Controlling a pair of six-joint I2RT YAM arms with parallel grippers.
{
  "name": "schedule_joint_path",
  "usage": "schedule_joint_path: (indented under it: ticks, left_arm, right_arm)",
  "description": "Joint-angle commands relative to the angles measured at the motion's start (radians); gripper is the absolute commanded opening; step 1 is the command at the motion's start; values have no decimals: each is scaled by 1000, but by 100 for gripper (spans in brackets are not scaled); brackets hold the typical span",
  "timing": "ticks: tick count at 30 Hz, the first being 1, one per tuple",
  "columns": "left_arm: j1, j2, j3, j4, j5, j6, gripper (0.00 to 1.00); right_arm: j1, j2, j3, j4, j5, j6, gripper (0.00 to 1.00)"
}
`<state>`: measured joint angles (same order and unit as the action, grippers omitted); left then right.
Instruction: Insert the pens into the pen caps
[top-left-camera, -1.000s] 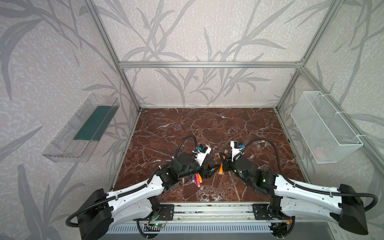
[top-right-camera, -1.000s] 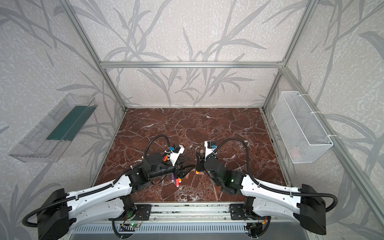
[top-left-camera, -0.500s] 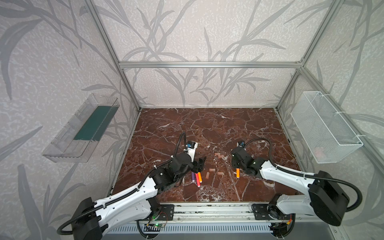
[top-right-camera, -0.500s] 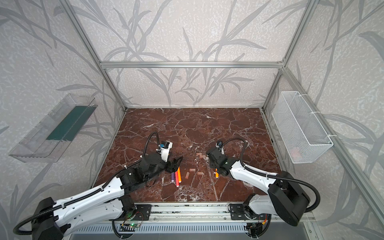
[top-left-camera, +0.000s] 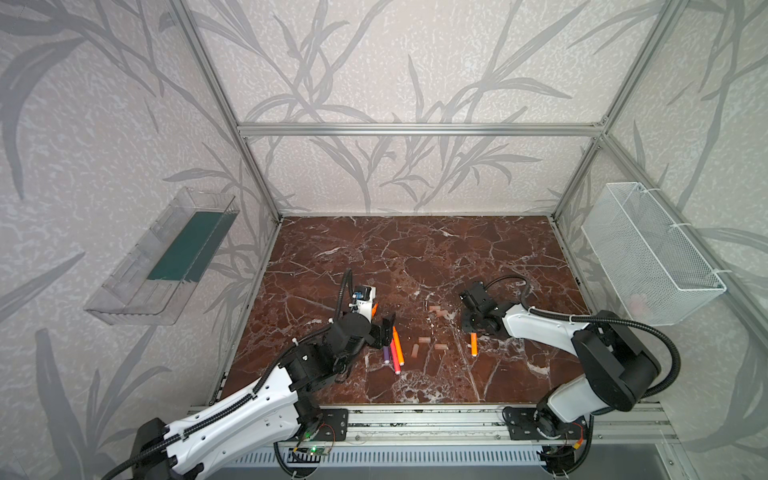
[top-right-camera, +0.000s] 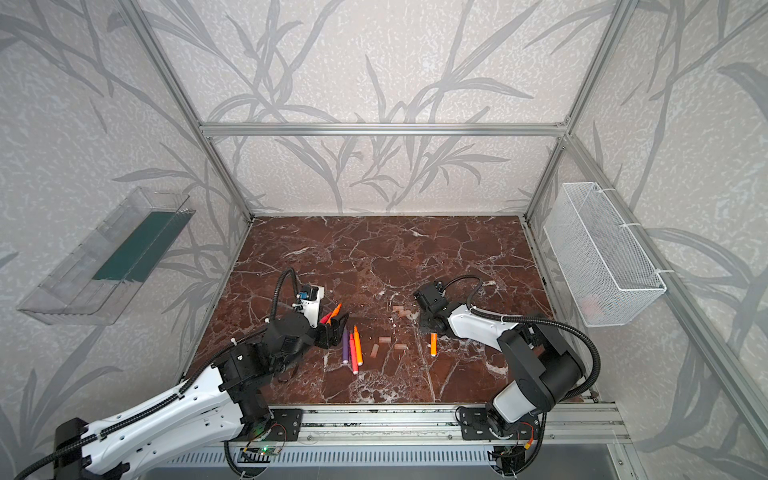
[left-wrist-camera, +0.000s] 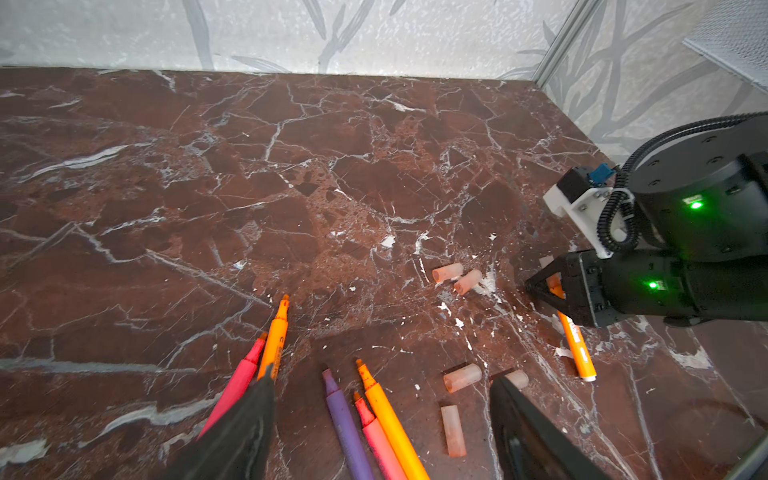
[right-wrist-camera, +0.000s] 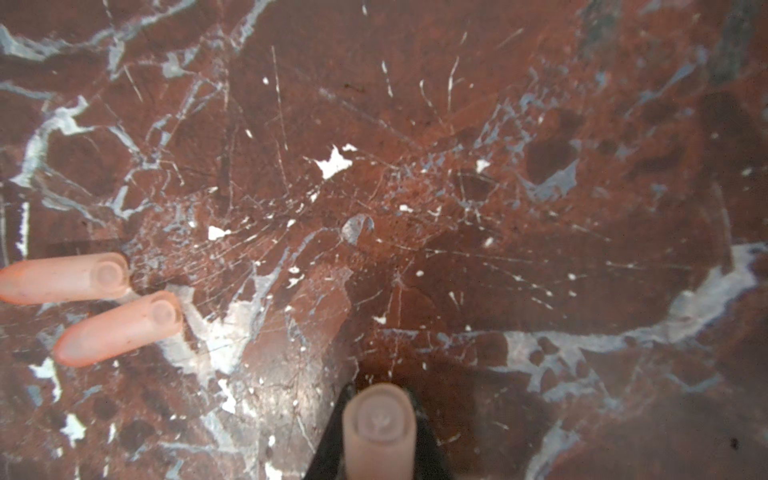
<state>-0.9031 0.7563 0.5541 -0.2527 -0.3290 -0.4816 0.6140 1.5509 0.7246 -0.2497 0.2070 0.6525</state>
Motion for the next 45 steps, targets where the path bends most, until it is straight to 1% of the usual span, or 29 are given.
schedule_joint_path:
  ticks: [1, 6, 10, 11, 13, 17, 23, 28, 35, 37, 39, 42, 45]
  left_arm:
    - [2, 6, -4, -86, -70, -39, 82]
    - [3, 61, 15, -127, -94, -60, 85]
    - [2, 98, 14, -131, -84, -67, 85]
    - [3, 105, 13, -131, -80, -66, 84]
    - [3, 119, 15, -134, -70, -69, 84]
    - [3, 142, 12, -133, -39, -71, 84]
    - [2, 222, 14, -110, 7, -68, 81]
    - [3, 324, 31, -88, 52, -76, 75]
    - [0, 437, 52, -116, 97, -141, 58]
    - [1, 458, 54, -122, 103, -157, 56]
    - [1, 469, 55, -134, 82, -173, 55]
    - [7, 475, 44, -117, -10, -180, 55]
    - [23, 487, 76, -181, -108, -192, 53]
  right_arm:
    - [-6, 29, -5, 3, -14, -9, 17]
    - [-11, 8, -6, -3, 2, -9, 23]
    - [-11, -23, -7, -11, 7, -9, 26]
    - [-10, -35, -7, -12, 8, -37, 26]
    - [-10, -60, -6, -17, 7, -42, 28]
    - [-10, -131, -6, -36, 21, -44, 35]
    - [-11, -261, -6, -75, 61, -48, 40]
    - [-10, -352, -25, -78, 81, -42, 42]
    - [-10, -421, -79, -11, 40, -39, 43]
    - [-10, -428, -80, -7, 22, -39, 43]
    - [-8, -435, -81, -3, -2, -42, 43]
    - [-9, -447, -95, 9, -29, -37, 43]
    - [-9, -463, -108, 5, -29, -34, 43]
